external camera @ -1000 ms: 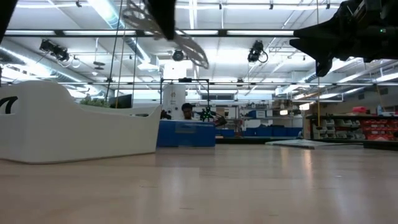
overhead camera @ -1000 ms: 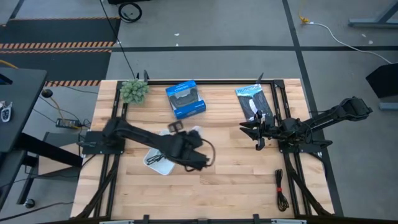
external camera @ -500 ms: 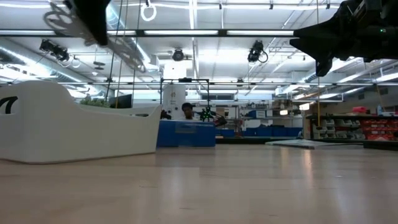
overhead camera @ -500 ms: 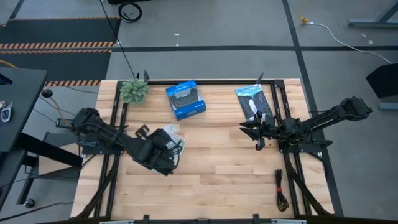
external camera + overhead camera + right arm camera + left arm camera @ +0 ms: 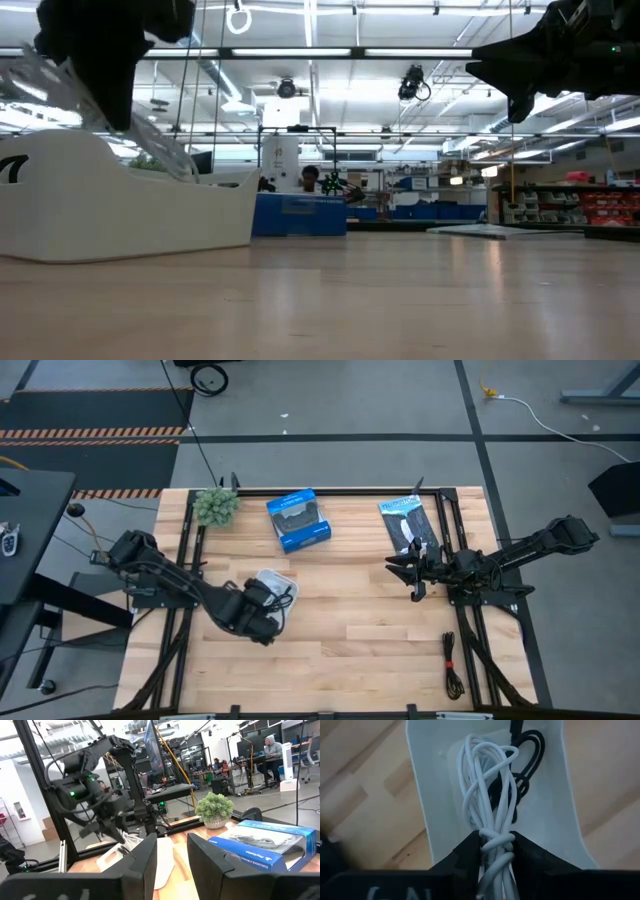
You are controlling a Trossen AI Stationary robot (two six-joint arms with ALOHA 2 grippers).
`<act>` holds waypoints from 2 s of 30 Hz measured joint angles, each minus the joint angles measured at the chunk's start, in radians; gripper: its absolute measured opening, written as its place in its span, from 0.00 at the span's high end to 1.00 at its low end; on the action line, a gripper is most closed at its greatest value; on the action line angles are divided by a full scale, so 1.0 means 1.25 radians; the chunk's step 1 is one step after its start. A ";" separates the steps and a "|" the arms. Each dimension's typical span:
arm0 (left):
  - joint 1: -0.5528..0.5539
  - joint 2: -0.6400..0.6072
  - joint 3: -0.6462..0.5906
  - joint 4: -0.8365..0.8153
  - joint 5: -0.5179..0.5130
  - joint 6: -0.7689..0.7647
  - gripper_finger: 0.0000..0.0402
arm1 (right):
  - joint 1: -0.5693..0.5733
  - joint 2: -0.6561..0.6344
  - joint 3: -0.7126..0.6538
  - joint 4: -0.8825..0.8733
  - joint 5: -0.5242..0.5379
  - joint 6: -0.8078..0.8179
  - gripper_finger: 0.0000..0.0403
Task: Pick and place USB-C Cables
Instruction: Put the white charger cable into the white bin, then put the black charger cable into the white bin
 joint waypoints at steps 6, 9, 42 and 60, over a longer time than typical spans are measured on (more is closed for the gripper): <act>0.034 0.000 -0.081 0.129 -0.001 0.048 0.76 | 0.000 0.000 0.000 0.000 0.000 0.000 0.72; 0.056 0.000 -0.112 0.179 0.002 0.077 0.76 | 0.000 0.000 0.000 0.000 0.000 0.000 0.72; 0.099 0.000 0.019 0.085 -0.034 0.213 0.50 | 0.000 0.000 0.000 0.000 0.000 0.000 0.72; 0.106 0.000 0.019 0.865 -0.067 1.069 0.57 | 0.000 0.000 0.000 0.000 0.000 0.000 0.72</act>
